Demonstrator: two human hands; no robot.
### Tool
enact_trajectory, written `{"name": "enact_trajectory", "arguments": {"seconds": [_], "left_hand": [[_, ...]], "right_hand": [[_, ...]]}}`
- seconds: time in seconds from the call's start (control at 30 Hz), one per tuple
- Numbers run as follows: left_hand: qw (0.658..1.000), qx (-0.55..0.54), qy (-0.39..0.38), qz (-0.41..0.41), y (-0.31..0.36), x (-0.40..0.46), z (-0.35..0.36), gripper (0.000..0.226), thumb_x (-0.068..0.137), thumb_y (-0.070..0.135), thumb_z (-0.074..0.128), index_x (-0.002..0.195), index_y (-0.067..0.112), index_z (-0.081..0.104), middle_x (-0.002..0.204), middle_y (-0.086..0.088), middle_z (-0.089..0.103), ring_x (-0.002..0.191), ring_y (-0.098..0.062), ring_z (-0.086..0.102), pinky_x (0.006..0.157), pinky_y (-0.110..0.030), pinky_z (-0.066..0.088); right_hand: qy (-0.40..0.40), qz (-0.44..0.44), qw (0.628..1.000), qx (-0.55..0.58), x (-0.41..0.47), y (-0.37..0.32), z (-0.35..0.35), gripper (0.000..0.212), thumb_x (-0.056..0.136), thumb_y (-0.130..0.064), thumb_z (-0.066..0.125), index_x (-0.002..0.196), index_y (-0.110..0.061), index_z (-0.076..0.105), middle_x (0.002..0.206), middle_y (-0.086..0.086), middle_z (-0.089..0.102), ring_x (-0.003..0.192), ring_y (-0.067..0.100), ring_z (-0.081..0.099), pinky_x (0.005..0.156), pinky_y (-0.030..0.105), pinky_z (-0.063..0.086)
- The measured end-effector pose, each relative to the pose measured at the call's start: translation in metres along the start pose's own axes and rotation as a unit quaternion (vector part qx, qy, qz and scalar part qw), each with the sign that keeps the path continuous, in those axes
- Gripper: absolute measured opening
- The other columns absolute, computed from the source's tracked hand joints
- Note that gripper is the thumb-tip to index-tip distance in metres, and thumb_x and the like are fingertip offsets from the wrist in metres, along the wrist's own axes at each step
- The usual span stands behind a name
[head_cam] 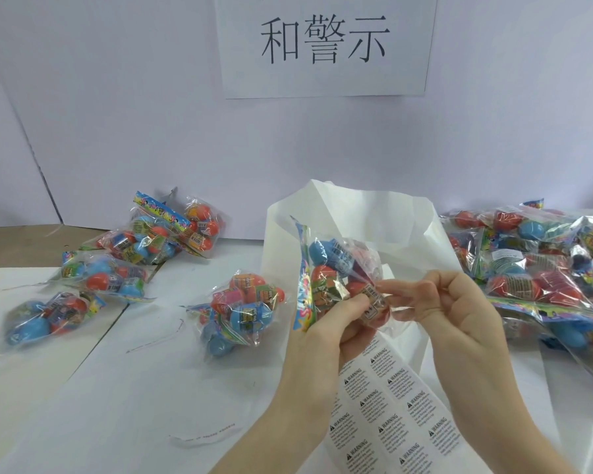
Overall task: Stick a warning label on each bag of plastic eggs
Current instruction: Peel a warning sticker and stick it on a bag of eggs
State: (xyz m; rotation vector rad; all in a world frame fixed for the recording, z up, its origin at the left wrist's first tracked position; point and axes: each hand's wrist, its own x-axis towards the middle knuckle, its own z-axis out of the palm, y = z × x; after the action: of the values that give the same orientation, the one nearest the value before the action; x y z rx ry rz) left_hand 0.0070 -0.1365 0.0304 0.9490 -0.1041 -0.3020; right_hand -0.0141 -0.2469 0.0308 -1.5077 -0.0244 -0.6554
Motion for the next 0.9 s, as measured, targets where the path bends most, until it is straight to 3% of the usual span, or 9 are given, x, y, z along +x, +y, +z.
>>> {"name": "enact_trajectory", "arguments": {"seconds": [0.13,0.3,0.37,0.5,0.6,0.73,0.83,0.9], "left_hand": [[0.999,-0.031,-0.005,-0.013,0.0016,-0.0023,0.0035,0.019,0.067,0.005,0.071,0.084,-0.002,0.067,0.078,-0.009,0.073,0.072,-0.012,0.07,0.065,-0.019,0.053],[0.998,-0.056,-0.007,-0.009,0.0024,-0.0042,0.0051,0.027,0.065,0.014,0.061,0.085,-0.004,0.065,0.077,-0.01,0.072,0.07,-0.014,0.07,0.062,-0.02,0.054],[0.999,-0.042,-0.018,-0.011,0.002,-0.004,0.0037,0.024,0.066,0.008,0.069,0.087,-0.003,0.065,0.078,-0.01,0.073,0.072,-0.014,0.071,0.063,-0.02,0.054],[0.999,-0.037,-0.02,-0.008,0.0002,-0.0023,0.0001,0.028,0.069,0.017,0.059,0.089,-0.002,0.066,0.082,-0.011,0.073,0.076,-0.016,0.071,0.066,-0.021,0.054],[0.999,-0.029,-0.021,-0.004,0.001,-0.0017,-0.0006,0.028,0.069,0.017,0.059,0.088,-0.002,0.067,0.083,-0.011,0.074,0.078,-0.017,0.071,0.068,-0.022,0.054],[0.999,-0.025,-0.027,-0.008,0.004,-0.0017,0.0019,0.02,0.065,0.014,0.059,0.069,0.005,0.076,0.08,-0.011,0.074,0.073,-0.016,0.071,0.067,-0.022,0.056],[0.999,-0.034,-0.032,-0.013,0.0054,-0.0022,0.0037,0.01,0.062,0.005,0.067,0.066,0.005,0.076,0.078,-0.014,0.073,0.07,-0.019,0.071,0.065,-0.023,0.057],[0.998,-0.045,-0.032,-0.018,0.0058,-0.0028,0.0045,0.014,0.058,0.008,0.065,0.067,0.003,0.075,0.078,-0.016,0.073,0.069,-0.02,0.071,0.064,-0.023,0.057]], "right_hand": [[0.001,0.017,0.999,0.038,0.001,-0.0007,-0.0004,0.024,0.078,-0.032,0.045,0.079,-0.008,0.05,0.08,-0.007,0.074,0.073,0.007,0.066,0.065,0.015,0.05],[0.006,0.028,0.996,0.081,0.0016,-0.0011,-0.001,0.031,0.083,-0.028,0.043,0.087,0.002,0.05,0.079,-0.002,0.074,0.066,0.006,0.065,0.061,0.014,0.05],[0.012,0.02,0.996,0.089,0.0014,-0.0019,-0.001,0.029,0.082,-0.03,0.043,0.087,-0.001,0.049,0.081,-0.004,0.074,0.064,0.004,0.063,0.06,0.013,0.049],[0.009,-0.019,0.999,0.037,0.0004,-0.0035,0.0001,0.019,0.083,-0.03,0.04,0.082,-0.012,0.043,0.085,-0.012,0.073,0.065,0.001,0.062,0.062,0.012,0.047],[0.022,-0.034,0.999,-0.001,0.0007,-0.0018,-0.0011,0.019,0.08,-0.034,0.039,0.08,-0.015,0.041,0.076,-0.019,0.071,0.066,-0.001,0.061,0.062,0.009,0.045],[0.033,-0.009,0.999,0.02,0.0024,0.0012,-0.0039,0.022,0.08,-0.038,0.04,0.081,-0.017,0.043,0.08,-0.012,0.073,0.069,0.003,0.063,0.067,0.015,0.048],[0.046,0.016,0.998,0.05,0.0038,0.002,-0.0048,0.027,0.077,-0.042,0.042,0.082,-0.015,0.048,0.078,-0.007,0.073,0.07,0.003,0.063,0.067,0.013,0.049],[0.051,0.032,0.996,0.061,0.0045,0.001,-0.0053,0.029,0.077,-0.043,0.042,0.082,-0.015,0.05,0.08,-0.003,0.074,0.073,0.006,0.064,0.069,0.014,0.05]]}}
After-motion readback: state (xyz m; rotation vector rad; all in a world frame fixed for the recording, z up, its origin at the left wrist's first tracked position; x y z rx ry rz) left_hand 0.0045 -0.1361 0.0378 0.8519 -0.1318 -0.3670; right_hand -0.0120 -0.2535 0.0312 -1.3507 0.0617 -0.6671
